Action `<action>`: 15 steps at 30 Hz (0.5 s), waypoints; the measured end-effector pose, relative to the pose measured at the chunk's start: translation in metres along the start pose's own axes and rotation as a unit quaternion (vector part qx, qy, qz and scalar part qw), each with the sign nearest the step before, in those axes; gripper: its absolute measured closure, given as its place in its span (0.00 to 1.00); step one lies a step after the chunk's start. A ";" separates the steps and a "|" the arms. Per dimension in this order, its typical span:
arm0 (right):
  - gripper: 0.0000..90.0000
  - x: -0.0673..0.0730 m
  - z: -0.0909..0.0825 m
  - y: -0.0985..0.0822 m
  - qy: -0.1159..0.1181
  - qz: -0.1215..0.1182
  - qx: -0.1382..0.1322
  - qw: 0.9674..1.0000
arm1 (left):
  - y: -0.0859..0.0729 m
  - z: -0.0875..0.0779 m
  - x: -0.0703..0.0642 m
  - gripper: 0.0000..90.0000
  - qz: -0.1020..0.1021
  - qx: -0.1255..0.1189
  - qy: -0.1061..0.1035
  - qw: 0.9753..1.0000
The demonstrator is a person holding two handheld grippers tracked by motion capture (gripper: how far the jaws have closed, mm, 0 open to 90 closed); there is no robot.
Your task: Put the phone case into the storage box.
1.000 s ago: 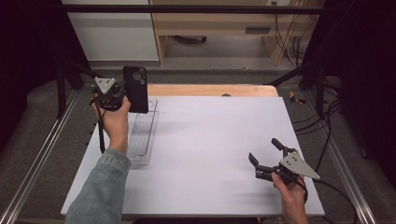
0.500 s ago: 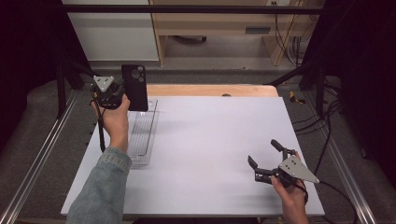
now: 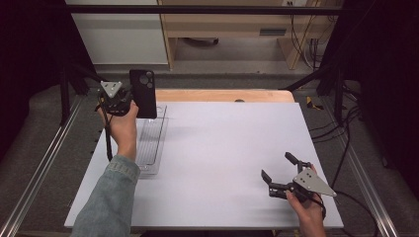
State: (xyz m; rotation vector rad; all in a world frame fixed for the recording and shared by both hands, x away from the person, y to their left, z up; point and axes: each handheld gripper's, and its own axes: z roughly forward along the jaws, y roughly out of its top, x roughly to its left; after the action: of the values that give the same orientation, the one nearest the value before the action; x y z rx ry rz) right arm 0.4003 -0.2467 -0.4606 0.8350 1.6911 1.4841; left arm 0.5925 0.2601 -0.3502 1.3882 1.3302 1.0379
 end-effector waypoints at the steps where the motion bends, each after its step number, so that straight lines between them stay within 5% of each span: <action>1: 0.03 0.000 0.000 0.000 0.000 0.000 0.000 1.000 | 0.000 0.000 0.000 0.98 0.000 0.000 0.000 1.000; 15: 0.03 0.000 0.001 -0.001 0.002 0.001 0.002 1.000 | -0.008 0.003 0.001 0.98 -0.002 0.008 0.003 1.000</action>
State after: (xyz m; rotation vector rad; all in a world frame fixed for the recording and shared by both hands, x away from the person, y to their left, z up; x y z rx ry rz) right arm 0.4013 -0.2462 -0.4617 0.8352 1.6969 1.4860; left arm 0.5938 0.2608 -0.3587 1.3941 1.3483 1.0315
